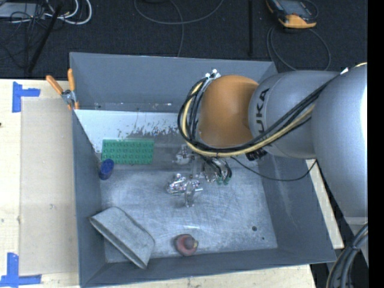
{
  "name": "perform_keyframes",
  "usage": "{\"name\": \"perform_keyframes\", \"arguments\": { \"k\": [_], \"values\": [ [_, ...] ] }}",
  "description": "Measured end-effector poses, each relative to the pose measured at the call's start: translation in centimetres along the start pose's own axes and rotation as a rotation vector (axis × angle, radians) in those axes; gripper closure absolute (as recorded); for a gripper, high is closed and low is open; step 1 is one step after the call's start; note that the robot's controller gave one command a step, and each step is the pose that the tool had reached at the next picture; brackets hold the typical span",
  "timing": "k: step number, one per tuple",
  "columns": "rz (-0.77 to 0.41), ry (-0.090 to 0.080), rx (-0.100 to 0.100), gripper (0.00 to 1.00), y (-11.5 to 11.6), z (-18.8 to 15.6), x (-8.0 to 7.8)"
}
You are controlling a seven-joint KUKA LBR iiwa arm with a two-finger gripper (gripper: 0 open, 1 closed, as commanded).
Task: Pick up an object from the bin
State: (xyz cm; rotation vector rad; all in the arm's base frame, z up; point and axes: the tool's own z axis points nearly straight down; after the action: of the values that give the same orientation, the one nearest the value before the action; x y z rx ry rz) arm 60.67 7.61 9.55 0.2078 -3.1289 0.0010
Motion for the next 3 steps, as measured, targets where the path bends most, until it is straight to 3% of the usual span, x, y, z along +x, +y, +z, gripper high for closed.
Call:
{"name": "perform_keyframes", "arguments": {
  "k": [1,2,3],
  "values": [
    [-0.010,-0.004,0.000,0.00,-1.3,-0.4,0.6],
    [-0.054,-0.010,-0.001,0.00,-0.8,2.3,0.9],
    [-0.051,-0.007,-0.001,0.00,-0.8,2.2,0.8]
  ]
}}
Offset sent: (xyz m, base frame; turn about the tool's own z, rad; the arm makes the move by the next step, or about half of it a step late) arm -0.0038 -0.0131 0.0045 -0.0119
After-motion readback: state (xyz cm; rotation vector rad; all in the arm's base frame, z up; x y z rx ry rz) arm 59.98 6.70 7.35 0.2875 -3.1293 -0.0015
